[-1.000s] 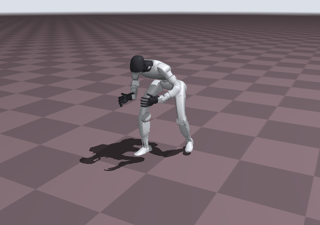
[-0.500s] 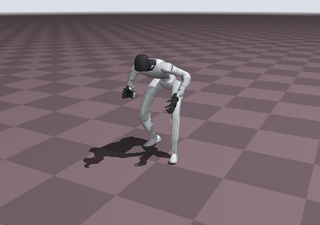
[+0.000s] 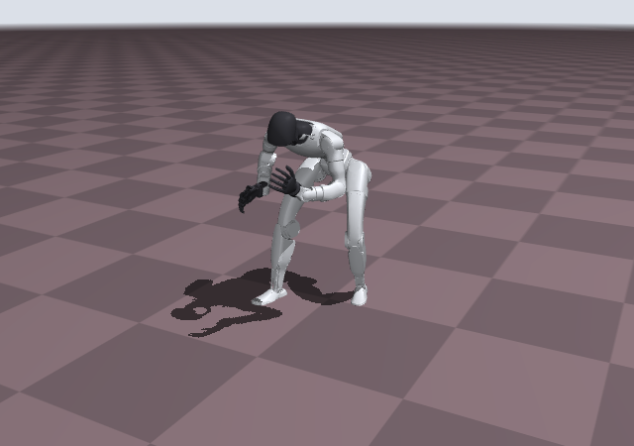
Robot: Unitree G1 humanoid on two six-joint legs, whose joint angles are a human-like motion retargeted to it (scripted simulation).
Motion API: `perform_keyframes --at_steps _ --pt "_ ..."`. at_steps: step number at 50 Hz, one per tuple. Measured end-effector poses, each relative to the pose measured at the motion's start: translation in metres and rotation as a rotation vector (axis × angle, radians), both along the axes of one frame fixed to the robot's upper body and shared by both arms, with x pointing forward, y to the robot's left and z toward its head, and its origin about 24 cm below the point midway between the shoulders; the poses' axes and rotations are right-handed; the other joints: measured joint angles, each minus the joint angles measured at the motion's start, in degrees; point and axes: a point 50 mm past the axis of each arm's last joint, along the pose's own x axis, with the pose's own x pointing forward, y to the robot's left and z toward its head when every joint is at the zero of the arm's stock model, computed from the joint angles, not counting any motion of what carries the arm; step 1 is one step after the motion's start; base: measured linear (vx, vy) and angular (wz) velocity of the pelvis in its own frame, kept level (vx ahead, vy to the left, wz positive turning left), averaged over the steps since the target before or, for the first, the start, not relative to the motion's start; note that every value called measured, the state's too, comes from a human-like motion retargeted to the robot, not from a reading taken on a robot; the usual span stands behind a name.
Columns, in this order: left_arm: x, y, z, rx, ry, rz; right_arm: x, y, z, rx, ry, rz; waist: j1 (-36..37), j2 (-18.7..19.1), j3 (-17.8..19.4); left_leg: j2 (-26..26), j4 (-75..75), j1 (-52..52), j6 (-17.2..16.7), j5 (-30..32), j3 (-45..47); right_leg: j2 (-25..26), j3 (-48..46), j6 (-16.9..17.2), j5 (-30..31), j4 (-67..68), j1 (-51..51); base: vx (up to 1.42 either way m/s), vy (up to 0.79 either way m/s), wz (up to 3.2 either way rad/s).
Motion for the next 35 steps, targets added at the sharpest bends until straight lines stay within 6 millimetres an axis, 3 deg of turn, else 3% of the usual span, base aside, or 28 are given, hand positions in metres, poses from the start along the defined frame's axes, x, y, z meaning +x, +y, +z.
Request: perform_keyframes --at_steps 4,7,10,12,16,20,27,30,35 --pt "0.003 0.002 -0.007 -0.033 0.029 -0.030 -0.001 0.003 0.012 0.011 -0.048 0.018 2.02 2.26 0.00 2.56 7.02 0.18 1.67 -5.07 -1.01 -0.06 -0.36 -0.81 1.09 10.76 -3.02 0.46 -0.19 -0.13" --pt "0.019 0.007 -0.029 -0.040 0.140 -0.027 -0.003 0.008 0.024 0.019 -0.095 0.049 3.38 4.23 0.00 4.63 12.66 0.50 2.55 -7.29 -2.15 0.06 -0.17 -1.81 -1.80 19.42 -4.87 0.50 -0.24 -0.02" --pt "0.039 0.018 -0.065 -0.033 0.314 0.000 -0.005 0.016 0.037 0.017 -0.143 0.101 4.28 6.31 0.00 7.46 22.42 -1.72 3.06 -3.96 -3.99 0.04 -0.10 -4.19 -7.32 27.39 -5.24 0.50 -0.25 0.14" --pt "0.049 0.030 -0.094 -0.025 0.437 0.036 -0.009 0.024 0.047 0.018 -0.185 0.149 4.44 7.12 0.00 9.43 29.89 -5.28 2.95 1.67 -5.16 -0.35 -0.27 -6.12 -11.11 32.04 -5.12 0.48 -0.25 0.25" --pt "0.056 0.058 -0.146 -0.022 0.644 0.108 -0.020 0.039 0.070 0.032 -0.289 0.252 3.98 7.35 0.00 10.90 36.31 -12.30 2.64 6.30 -5.07 -1.81 -0.34 -7.88 -17.57 38.89 -4.30 0.45 -0.22 0.43" --pt "0.049 0.083 -0.180 -0.045 0.777 0.135 -0.032 0.048 0.094 0.064 -0.397 0.310 4.28 6.76 0.00 9.93 26.76 -16.93 2.63 5.85 -0.89 -3.10 -0.82 -8.47 -22.03 42.46 -2.93 0.40 -0.17 0.39" --pt "0.033 0.107 -0.211 -0.099 0.891 0.132 -0.037 0.043 0.124 0.062 -0.521 0.183 11.02 4.69 0.00 5.13 -15.04 -13.81 -1.07 11.53 7.80 -0.81 -1.44 -6.05 -25.52 42.29 0.07 0.41 -0.05 -0.43" --pt "0.027 0.114 -0.220 -0.128 0.909 0.142 -0.039 0.040 0.127 0.079 -0.550 0.170 14.93 2.81 0.00 2.46 -28.09 -10.11 -3.75 16.38 4.43 1.73 -0.69 -5.23 -26.08 41.83 1.49 0.48 0.10 -1.29" --pt "0.030 0.111 -0.216 -0.142 0.887 0.094 -0.035 0.033 0.115 0.157 -0.523 0.199 15.69 0.16 0.00 2.26 -24.56 -10.02 -3.14 21.76 1.44 1.77 0.04 -6.36 -25.99 43.23 3.61 0.49 0.18 -0.53"
